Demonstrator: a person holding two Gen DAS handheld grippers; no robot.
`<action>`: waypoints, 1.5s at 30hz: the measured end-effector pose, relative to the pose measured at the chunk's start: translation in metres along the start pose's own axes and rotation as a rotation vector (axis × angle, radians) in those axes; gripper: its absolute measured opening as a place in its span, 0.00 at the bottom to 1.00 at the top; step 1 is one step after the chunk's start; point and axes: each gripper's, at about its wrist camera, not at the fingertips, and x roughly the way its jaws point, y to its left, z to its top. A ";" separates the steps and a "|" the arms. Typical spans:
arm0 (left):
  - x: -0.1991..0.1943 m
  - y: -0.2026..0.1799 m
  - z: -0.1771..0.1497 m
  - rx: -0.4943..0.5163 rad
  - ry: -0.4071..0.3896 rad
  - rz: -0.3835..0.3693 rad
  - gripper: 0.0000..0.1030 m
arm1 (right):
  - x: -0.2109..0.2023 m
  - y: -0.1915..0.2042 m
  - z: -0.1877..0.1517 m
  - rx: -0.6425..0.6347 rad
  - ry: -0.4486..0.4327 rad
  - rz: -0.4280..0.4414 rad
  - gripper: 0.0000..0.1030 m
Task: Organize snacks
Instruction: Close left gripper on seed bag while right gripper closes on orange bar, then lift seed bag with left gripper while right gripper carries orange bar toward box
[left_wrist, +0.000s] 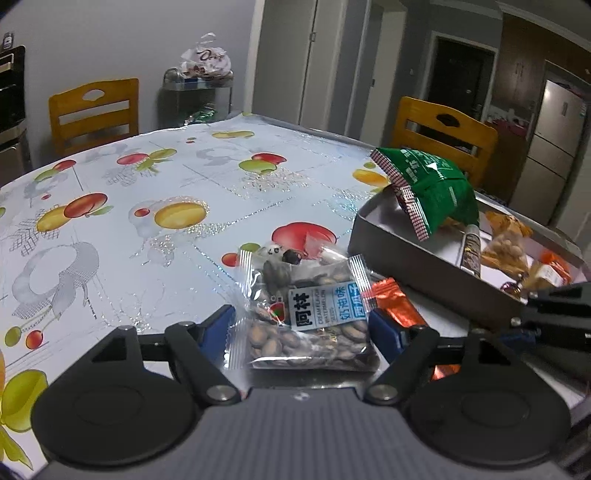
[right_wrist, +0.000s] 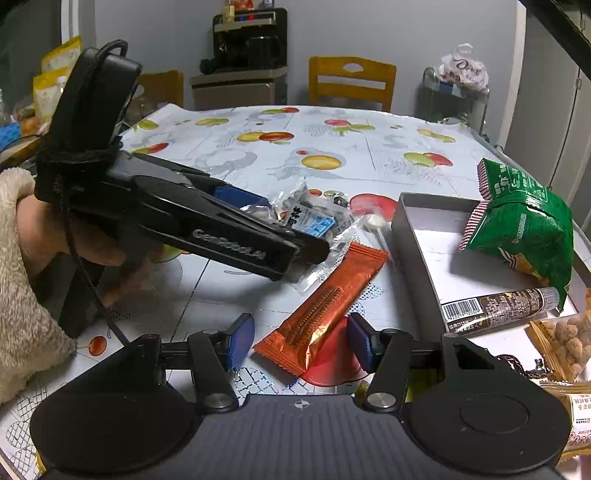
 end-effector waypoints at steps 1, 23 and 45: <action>-0.002 0.002 0.000 0.012 0.006 -0.009 0.76 | 0.000 0.000 0.000 -0.002 0.001 -0.002 0.55; -0.024 -0.001 -0.011 0.107 0.080 -0.015 0.91 | 0.009 0.008 0.009 -0.038 -0.003 -0.085 0.55; -0.016 0.003 -0.011 0.063 0.067 -0.005 0.91 | 0.012 0.007 0.008 -0.028 -0.018 -0.051 0.27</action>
